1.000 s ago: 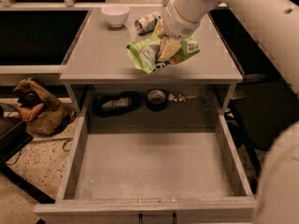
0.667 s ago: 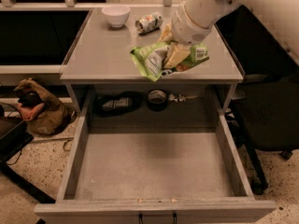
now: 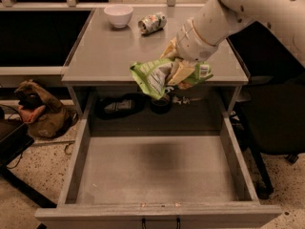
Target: Place green rice chip bag into top drawer
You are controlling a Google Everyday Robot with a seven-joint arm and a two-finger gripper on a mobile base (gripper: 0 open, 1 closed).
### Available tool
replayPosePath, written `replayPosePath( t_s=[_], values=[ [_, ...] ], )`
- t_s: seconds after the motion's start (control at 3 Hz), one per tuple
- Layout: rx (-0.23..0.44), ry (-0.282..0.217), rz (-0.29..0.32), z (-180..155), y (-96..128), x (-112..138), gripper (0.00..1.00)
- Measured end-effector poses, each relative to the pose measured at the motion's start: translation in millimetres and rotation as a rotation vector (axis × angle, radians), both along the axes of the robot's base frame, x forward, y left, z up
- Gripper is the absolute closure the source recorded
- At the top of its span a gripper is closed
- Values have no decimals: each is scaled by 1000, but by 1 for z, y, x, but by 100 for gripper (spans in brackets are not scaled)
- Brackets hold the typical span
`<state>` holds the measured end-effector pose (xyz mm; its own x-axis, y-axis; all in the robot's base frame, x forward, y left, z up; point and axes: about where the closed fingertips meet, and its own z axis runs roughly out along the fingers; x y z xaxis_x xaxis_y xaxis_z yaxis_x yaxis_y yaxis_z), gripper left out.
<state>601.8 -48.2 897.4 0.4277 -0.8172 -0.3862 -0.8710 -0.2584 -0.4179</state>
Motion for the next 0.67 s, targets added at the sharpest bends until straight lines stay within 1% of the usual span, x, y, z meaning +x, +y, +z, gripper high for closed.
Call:
replayPosePath(
  t_s=[0.33, 0.67],
  values=[
    [13, 28, -22, -13, -1, -19, 100],
    [64, 55, -68, -25, 2, -63, 100]
  ],
)
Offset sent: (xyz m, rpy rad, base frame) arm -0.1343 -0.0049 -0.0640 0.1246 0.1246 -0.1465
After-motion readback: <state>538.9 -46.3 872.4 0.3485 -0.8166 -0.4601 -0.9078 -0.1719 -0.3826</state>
